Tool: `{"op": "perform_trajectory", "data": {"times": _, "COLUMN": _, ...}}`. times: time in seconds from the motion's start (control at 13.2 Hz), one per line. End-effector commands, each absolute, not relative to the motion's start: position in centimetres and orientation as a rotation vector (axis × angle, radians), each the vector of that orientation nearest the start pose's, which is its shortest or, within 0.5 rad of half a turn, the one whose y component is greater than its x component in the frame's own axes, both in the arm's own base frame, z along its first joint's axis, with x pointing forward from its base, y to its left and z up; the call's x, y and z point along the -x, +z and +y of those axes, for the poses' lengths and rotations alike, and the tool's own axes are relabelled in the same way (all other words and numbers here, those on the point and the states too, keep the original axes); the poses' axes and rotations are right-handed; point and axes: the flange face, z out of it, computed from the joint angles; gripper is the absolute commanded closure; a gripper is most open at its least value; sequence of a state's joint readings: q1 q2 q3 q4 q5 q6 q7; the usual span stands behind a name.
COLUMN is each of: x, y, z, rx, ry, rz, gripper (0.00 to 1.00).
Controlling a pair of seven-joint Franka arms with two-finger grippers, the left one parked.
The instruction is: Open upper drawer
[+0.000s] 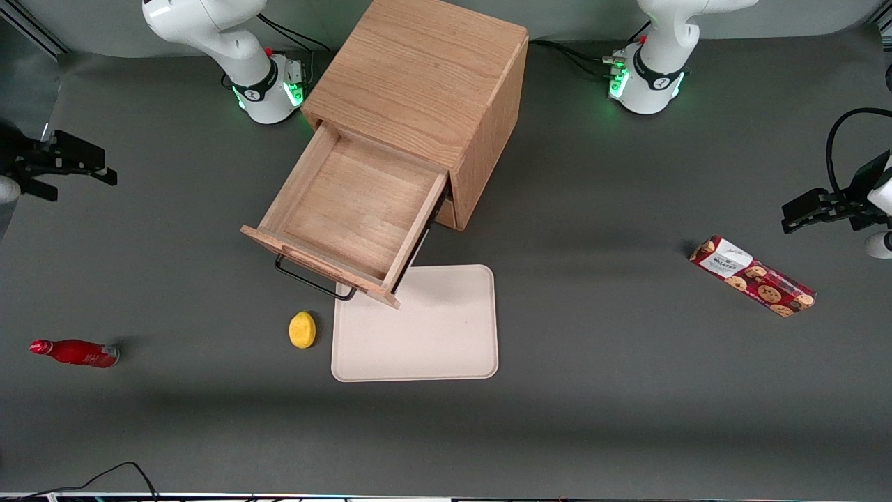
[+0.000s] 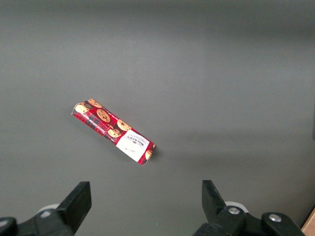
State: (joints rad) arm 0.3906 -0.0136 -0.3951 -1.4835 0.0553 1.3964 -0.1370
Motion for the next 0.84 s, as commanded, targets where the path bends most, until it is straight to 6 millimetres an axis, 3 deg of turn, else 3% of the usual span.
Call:
{"op": "perform_trajectory", "data": {"times": 0.0, "x": -47.8, "y": 63.0, "z": 1.3, "rx": 3.083, "ry": 0.041, "rz": -0.125, "gripper": 0.0}}
{"op": "perform_trajectory", "data": {"times": 0.15, "x": -46.6, "y": 60.5, "z": 0.1, "rx": 3.081, "ry": 0.034, "rz": -0.085, "gripper": 0.0}}
{"op": "perform_trajectory", "data": {"times": 0.3, "x": -46.6, "y": 59.2, "z": -1.6, "rx": 3.091, "ry": 0.061, "rz": -0.03, "gripper": 0.0}}
{"op": "perform_trajectory", "data": {"times": 0.46, "x": -47.3, "y": 59.4, "z": -4.3, "rx": 3.14, "ry": 0.061, "rz": 0.005, "gripper": 0.0}}
{"op": "perform_trajectory", "data": {"times": 0.61, "x": -47.9, "y": 59.7, "z": -4.6, "rx": 3.178, "ry": 0.065, "rz": 0.015, "gripper": 0.0}}
{"op": "perform_trajectory", "data": {"times": 0.76, "x": -48.7, "y": 59.7, "z": -6.3, "rx": 3.183, "ry": 0.068, "rz": 0.067, "gripper": 0.0}}
